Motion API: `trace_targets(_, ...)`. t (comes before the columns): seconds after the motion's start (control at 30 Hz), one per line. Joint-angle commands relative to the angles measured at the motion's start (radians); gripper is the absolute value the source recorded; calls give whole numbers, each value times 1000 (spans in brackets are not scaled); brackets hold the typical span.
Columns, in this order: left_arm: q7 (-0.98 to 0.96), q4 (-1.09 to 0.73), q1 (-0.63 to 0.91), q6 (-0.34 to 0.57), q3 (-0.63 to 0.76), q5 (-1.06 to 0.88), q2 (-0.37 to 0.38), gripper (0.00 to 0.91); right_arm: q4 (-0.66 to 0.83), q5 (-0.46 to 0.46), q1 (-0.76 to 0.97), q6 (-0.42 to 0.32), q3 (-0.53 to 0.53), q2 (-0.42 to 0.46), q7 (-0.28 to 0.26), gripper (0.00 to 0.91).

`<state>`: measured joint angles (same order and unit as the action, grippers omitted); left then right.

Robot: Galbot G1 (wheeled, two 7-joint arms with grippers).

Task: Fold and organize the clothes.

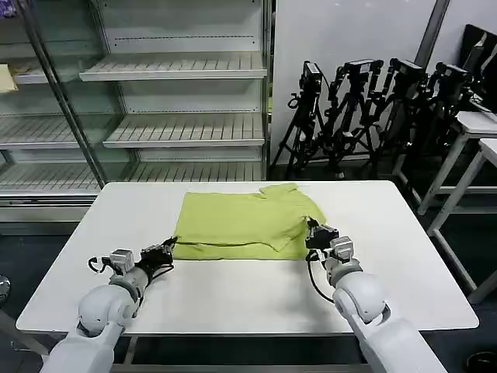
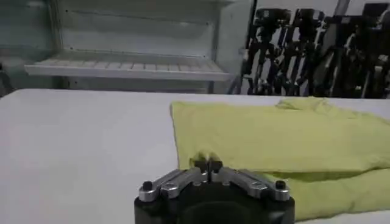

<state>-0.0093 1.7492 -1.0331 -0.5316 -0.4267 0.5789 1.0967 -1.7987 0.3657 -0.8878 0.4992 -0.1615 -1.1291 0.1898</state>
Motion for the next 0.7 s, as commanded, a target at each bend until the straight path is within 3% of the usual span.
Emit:
trace_targets(0.03, 4, -48, 36, 2, 16, -4, -3, 10, 50, -2, 34, 3, 12, -1, -9, 0)
trace_targets(0.07, 4, -50, 35, 2, 19, -16, -3, 20, 49, -5, 28, 3, 9, -1, -9, 0)
trace_targets(0.1, 5, -51, 34, 0, 19, -31, -3, 343, 48, -12, 24, 11, 8, -1, -4, 0)
trace_targets(0.13, 10, -52, 32, 2, 19, -37, -3, 907, 49, -15, 22, 12, 7, -2, -3, 907)
trace_targets(0.5, 15, 8, -12, 26, -18, -46, -19, 907, -15, -10, -61, 15, -55, 14, 7, 907)
trace_targets(0.7, 36, 107, -113, -45, -28, -137, -61, 907, -106, 25, -190, 46, -78, 60, 18, 907)
